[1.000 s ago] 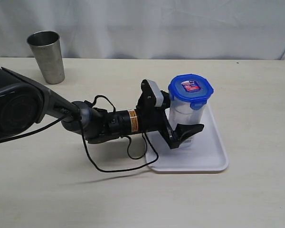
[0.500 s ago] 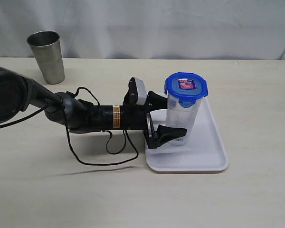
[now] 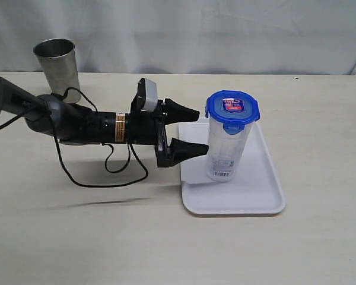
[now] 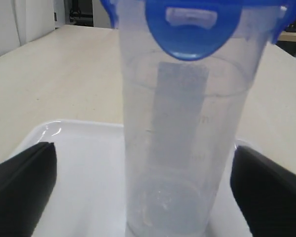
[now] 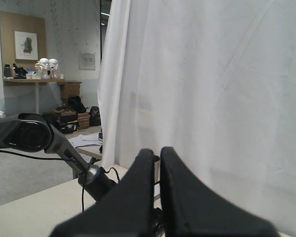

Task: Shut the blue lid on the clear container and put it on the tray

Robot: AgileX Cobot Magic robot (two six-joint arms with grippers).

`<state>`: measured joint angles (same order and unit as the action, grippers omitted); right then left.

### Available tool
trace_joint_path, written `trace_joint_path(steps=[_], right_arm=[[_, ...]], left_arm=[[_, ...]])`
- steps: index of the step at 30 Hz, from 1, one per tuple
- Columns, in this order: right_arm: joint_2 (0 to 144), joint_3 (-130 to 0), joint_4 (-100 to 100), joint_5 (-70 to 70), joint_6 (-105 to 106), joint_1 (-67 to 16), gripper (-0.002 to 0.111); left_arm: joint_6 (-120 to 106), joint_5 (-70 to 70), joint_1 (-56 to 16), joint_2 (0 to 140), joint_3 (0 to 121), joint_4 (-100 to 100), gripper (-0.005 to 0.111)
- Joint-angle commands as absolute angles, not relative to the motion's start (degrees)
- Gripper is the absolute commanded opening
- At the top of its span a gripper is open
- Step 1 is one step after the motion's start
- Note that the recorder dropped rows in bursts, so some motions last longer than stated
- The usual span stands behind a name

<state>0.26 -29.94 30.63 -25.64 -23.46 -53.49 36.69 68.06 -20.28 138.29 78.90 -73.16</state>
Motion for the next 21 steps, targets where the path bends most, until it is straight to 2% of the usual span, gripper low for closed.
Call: trace_joint_path(steps=[1, 6, 10, 16, 21], right_arm=[[0.0, -29.6, 30.9, -25.8, -23.7, -53.4, 0.005], [0.0, -29.6, 30.9, -25.8, -23.7, -53.4, 0.005], [0.0, -29.6, 30.9, -25.6, -23.7, -53.4, 0.005], [0.0, -29.6, 30.9, -25.6, -23.8, -53.4, 0.005], [0.0, -29.6, 30.9, -25.6, -23.8, -53.4, 0.005]], left_arm=[[39.2, 65.9, -18.1, 135.7, 78.2, -75.7, 0.075], [41.2, 63.6, -16.3, 132.1, 76.1, -81.7, 0.037], [47.0, 62.2, -15.8, 128.5, 75.0, -86.5, 0.002], [58.4, 54.7, -15.8, 122.2, 75.0, -90.9, 0.0], [82.2, 38.9, -15.8, 115.4, 75.0, -99.9, 0.0]])
